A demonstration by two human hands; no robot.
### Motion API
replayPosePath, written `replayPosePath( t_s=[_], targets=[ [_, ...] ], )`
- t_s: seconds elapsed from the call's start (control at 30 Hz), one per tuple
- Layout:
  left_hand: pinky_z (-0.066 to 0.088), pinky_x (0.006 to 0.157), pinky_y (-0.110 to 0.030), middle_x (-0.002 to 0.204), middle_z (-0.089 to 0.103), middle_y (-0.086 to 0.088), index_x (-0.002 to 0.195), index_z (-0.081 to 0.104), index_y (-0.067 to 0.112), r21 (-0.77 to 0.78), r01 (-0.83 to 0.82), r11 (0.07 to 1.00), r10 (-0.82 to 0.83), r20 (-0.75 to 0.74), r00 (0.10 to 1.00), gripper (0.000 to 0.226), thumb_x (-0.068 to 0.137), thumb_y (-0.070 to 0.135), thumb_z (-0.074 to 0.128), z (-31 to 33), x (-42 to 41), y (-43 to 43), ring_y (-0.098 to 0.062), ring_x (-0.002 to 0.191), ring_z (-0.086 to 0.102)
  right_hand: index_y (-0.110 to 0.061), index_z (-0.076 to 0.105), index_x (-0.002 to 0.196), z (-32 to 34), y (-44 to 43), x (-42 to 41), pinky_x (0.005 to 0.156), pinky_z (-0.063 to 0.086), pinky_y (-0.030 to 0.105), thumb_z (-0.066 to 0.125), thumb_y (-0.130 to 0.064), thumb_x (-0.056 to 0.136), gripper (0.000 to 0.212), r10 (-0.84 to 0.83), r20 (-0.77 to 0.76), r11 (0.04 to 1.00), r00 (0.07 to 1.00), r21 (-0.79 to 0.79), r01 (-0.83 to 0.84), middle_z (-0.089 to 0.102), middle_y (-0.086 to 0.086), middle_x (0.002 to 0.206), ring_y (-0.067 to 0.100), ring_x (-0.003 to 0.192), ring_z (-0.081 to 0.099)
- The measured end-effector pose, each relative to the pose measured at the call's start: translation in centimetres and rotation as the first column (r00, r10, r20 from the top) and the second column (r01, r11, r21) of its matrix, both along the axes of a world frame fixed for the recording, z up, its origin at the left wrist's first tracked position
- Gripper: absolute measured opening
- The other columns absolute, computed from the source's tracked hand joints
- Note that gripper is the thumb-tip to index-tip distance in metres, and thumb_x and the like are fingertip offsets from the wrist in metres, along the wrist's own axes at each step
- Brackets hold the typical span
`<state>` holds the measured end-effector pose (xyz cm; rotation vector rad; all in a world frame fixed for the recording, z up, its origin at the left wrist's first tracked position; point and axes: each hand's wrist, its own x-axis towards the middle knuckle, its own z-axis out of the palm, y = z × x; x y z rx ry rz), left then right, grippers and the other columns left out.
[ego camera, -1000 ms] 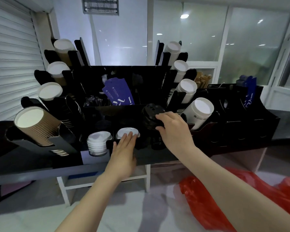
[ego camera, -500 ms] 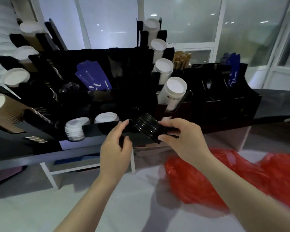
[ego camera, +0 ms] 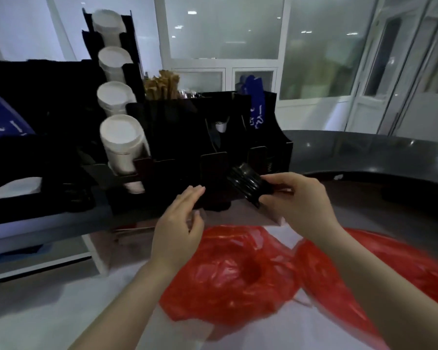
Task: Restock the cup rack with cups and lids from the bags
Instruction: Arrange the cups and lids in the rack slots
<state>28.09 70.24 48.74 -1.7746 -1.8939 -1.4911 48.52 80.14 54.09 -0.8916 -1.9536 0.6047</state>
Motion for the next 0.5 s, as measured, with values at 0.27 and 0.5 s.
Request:
replayPosePath(
  t_s=[0.27, 0.5],
  targets=[
    [0.009, 0.116, -0.025, 0.151, 0.031, 0.003, 0.145, 0.037, 0.012, -0.085, -0.215, 0.973, 0.194, -0.202, 0.96, 0.058, 0.089, 0.007, 0.054, 0.9, -0.6, 4.1, -0.001, 0.14, 0.012, -0.021, 0.072, 0.106, 2.4, 7.5, 0.1, 0.069, 0.042, -0.001, 0.079, -0.013, 0.075, 0.033, -0.006, -0.193, 0.998, 0.981, 0.056, 0.018, 0.063, -0.027, 0.085, -0.018, 0.076, 0.061],
    [0.007, 0.117, -0.029, 0.153, 0.03, -0.006, 0.146, 0.033, 0.009, -0.109, -0.355, 0.928, 0.298, -0.349, 0.888, 0.062, 0.088, 0.009, 0.055, 3.8, -3.9, 5.8, -0.015, 0.144, 0.016, -0.019, 0.068, 0.115, 3.7, 11.4, -6.0, 0.089, 0.047, 0.013, 0.076, -0.02, 0.079, 0.037, -0.011, -0.083, 0.993, 0.997, 0.118, 0.021, 0.069, -0.004, 0.108, 0.009, 0.094, 0.065]
  ],
)
